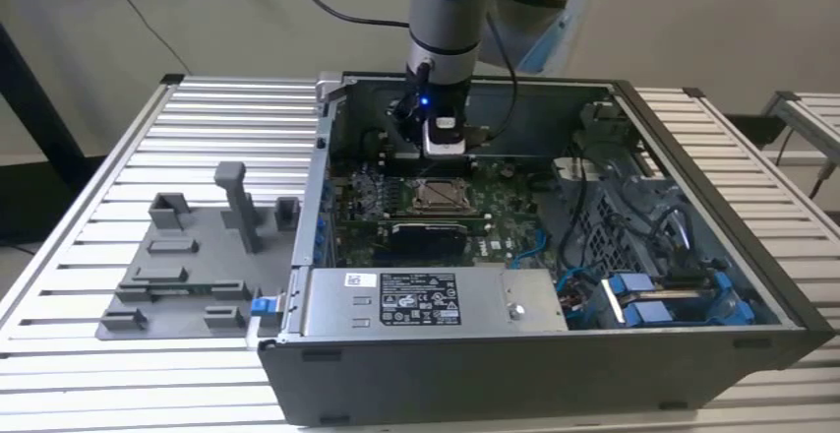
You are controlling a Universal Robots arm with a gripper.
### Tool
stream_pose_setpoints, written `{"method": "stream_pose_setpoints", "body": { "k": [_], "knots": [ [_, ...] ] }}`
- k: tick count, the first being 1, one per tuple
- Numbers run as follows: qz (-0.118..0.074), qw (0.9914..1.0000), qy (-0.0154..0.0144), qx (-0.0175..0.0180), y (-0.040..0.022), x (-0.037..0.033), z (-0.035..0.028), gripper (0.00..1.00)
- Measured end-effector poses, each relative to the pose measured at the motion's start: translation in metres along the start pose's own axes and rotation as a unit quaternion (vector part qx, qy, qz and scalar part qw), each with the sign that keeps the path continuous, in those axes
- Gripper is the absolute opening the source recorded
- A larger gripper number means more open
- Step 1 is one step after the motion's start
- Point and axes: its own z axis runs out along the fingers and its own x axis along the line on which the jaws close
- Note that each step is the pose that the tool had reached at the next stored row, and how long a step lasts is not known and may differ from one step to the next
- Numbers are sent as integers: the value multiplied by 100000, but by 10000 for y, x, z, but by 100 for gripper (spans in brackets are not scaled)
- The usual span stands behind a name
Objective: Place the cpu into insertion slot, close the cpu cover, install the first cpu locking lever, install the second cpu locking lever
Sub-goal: 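Install the first cpu locking lever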
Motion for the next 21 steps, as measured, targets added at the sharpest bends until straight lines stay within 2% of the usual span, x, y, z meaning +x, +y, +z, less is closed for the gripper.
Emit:
{"method": "stream_pose_setpoints", "body": {
  "k": [1,3,6,9,11,14,17,21],
  "knots": [
    [-647,99997,-296,-167,0,0,0,11],
    [-1897,99980,-534,-319,1,-1,1,11],
    [-4087,99915,-430,-302,0,0,7,11],
    [-6578,99783,-74,-172,-2,0,23,11],
    [-8303,99655,140,-95,-4,-1,33,11],
    [-10777,99416,502,36,-5,-2,46,11],
    [-13152,99128,848,167,-5,-2,51,11],
    [-15883,98723,1166,267,-5,-2,53,11]
  ]
}}
